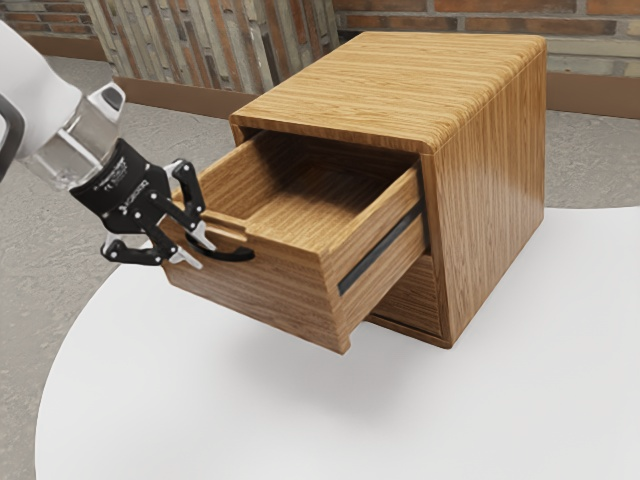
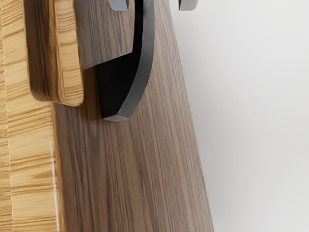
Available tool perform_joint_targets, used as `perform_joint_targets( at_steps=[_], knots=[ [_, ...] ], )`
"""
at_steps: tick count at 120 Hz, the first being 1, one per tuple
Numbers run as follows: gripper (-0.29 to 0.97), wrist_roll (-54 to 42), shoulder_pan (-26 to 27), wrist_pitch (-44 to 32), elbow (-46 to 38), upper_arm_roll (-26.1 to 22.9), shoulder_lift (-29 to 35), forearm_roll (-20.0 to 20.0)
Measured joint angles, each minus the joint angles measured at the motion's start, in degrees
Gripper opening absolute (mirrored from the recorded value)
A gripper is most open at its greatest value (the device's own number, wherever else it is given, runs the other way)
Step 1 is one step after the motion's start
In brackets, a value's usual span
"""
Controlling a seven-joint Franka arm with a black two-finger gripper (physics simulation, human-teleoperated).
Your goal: Pull the drawer handle with one arm to open the drawer
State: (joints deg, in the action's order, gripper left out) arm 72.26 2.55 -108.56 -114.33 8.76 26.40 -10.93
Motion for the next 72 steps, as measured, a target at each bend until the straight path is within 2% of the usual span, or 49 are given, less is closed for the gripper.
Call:
perform_joint_targets(
  at_steps=[72],
  knots=[
    [0.04, 0.1, 0.0, 0.3, -5.3, 0.0, 6.3, 0.4]
  ],
)
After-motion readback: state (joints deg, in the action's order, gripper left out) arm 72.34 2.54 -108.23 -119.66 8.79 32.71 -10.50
